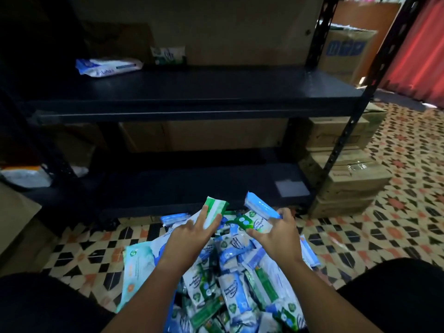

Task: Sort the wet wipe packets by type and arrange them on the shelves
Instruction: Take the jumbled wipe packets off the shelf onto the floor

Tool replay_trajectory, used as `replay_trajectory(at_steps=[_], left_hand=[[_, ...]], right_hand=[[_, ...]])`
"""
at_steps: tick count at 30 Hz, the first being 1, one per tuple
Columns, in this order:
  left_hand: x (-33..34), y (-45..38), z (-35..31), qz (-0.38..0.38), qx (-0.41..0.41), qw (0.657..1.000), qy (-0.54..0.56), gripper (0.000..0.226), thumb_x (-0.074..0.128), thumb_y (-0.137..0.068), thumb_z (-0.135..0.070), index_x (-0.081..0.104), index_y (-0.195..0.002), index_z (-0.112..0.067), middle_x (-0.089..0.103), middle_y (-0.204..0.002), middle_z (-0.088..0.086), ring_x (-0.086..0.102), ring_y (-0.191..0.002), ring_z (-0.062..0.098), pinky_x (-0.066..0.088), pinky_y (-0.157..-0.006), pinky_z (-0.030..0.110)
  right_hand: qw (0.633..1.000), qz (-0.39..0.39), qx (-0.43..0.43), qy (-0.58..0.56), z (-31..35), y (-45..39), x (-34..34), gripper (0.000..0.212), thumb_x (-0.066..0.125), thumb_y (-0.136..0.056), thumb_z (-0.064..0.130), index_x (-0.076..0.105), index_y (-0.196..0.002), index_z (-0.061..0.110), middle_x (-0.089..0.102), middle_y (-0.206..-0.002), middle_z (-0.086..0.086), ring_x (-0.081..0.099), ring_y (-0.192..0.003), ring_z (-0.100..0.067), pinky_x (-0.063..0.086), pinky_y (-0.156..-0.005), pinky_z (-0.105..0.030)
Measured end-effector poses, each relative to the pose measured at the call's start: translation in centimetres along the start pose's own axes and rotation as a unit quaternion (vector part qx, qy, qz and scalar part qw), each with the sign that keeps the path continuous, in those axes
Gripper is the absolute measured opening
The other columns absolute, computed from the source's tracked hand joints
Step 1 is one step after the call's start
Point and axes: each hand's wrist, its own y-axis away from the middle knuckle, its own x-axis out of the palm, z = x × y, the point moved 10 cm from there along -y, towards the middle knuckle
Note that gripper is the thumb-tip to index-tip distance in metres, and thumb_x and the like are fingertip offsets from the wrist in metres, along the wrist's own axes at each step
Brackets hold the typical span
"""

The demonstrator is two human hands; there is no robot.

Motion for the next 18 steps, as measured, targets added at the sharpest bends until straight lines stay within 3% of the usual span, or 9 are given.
replay_trajectory(at_steps=[2, 4, 5, 6, 7, 8, 9, 12, 18], left_hand=[[1.0, -0.4, -0.2, 0.008, -0.011, 1.0, 0.001, 0.125, 0.082, -0.04, 0.015, 0.036, -0.15, -0.023, 0.046, -0.149, 0.025, 0.056, -0.056, 0.031, 0.033, -0.035, 0.03], [1.7, -1.2, -0.5, 0.017, -0.031, 0.999, 0.023, 0.129, 0.084, -0.045, 0.013, 0.027, -0.153, -0.027, 0.037, -0.156, 0.023, 0.061, -0.066, 0.033, 0.038, -0.037, 0.033], [2.3, -1.7, -0.6, 0.038, -0.051, 0.997, 0.041, 0.129, 0.085, -0.057, 0.007, 0.013, -0.157, -0.031, 0.022, -0.163, 0.021, 0.065, -0.084, 0.038, 0.046, -0.046, 0.039], [3.0, -2.1, -0.5, 0.057, -0.078, 0.994, 0.053, 0.122, 0.082, -0.077, -0.009, -0.006, -0.158, -0.036, 0.0, -0.168, 0.018, 0.059, -0.112, 0.044, 0.054, -0.066, 0.048], [3.9, -2.3, -0.4, 0.084, -0.096, 0.991, 0.046, 0.109, 0.069, -0.094, -0.033, -0.022, -0.154, -0.039, -0.02, -0.166, 0.014, 0.038, -0.138, 0.049, 0.047, -0.092, 0.06], [4.6, -2.4, -0.5, 0.119, -0.101, 0.987, 0.043, 0.095, 0.05, -0.1, -0.053, -0.03, -0.151, -0.04, -0.03, -0.163, 0.011, 0.013, -0.149, 0.049, 0.03, -0.107, 0.069], [4.8, -2.5, -0.7, 0.135, -0.095, 0.986, 0.038, 0.087, 0.035, -0.101, -0.063, -0.034, -0.149, -0.04, -0.032, -0.162, 0.01, -0.003, -0.152, 0.046, 0.016, -0.112, 0.072], [5.3, -2.5, -0.3, 0.148, -0.083, 0.985, 0.039, 0.077, 0.023, -0.103, -0.063, -0.031, -0.151, -0.038, -0.013, -0.168, 0.008, -0.009, -0.153, 0.04, 0.004, -0.114, 0.072], [5.8, -1.8, 1.8, 0.152, -0.103, 0.982, 0.053, 0.065, 0.031, -0.107, -0.046, -0.005, -0.16, -0.033, 0.033, -0.16, 0.003, 0.022, -0.151, 0.033, 0.009, -0.119, 0.064]], right_hand=[[1.0, 0.006, 0.016, 0.002, -0.8, -0.2, 0.1, 0.075, 0.077, -0.073, 0.068, 0.071, -0.114, 0.005, 0.036, -0.122, 0.006, 0.057, -0.093, -0.018, 0.049, -0.077, -0.031], [0.999, 0.029, 0.037, 0.007, -1.6, -0.4, 0.8, 0.085, 0.07, -0.073, 0.076, 0.065, -0.128, 0.011, 0.037, -0.14, 0.001, 0.06, -0.104, -0.021, 0.051, -0.082, -0.034], [0.997, 0.047, 0.053, 0.014, -2.2, -0.4, 1.5, 0.095, 0.064, -0.07, 0.083, 0.059, -0.137, 0.017, 0.033, -0.15, -0.003, 0.057, -0.118, -0.024, 0.051, -0.089, -0.038], [0.995, 0.064, 0.07, 0.021, -2.7, -0.3, 2.1, 0.105, 0.057, -0.066, 0.091, 0.051, -0.145, 0.023, 0.027, -0.158, -0.007, 0.05, -0.13, -0.029, 0.05, -0.095, -0.043], [0.993, 0.078, 0.088, 0.027, -3.4, -0.2, 2.6, 0.111, 0.052, -0.062, 0.096, 0.043, -0.149, 0.028, 0.022, -0.161, -0.01, 0.044, -0.137, -0.034, 0.049, -0.099, -0.048], [0.991, 0.087, 0.1, 0.032, -4.1, -0.1, 3.1, 0.114, 0.05, -0.06, 0.098, 0.039, -0.151, 0.031, 0.021, -0.162, -0.012, 0.042, -0.137, -0.037, 0.049, -0.099, -0.051], [0.989, 0.094, 0.106, 0.038, -4.7, -0.1, 3.4, 0.112, 0.051, -0.061, 0.097, 0.037, -0.151, 0.032, 0.023, -0.16, -0.013, 0.044, -0.135, -0.039, 0.049, -0.098, -0.053], [0.985, 0.111, 0.111, 0.071, -5.8, -0.1, 4.0, 0.108, 0.051, -0.065, 0.095, 0.038, -0.151, 0.03, 0.034, -0.156, -0.012, 0.045, -0.134, -0.039, 0.05, -0.097, -0.055], [0.986, 0.127, 0.084, 0.071, -4.4, -0.4, 4.8, 0.091, 0.059, -0.077, 0.081, 0.045, -0.147, 0.023, 0.06, -0.134, -0.009, 0.055, -0.123, -0.033, 0.053, -0.092, -0.047]])
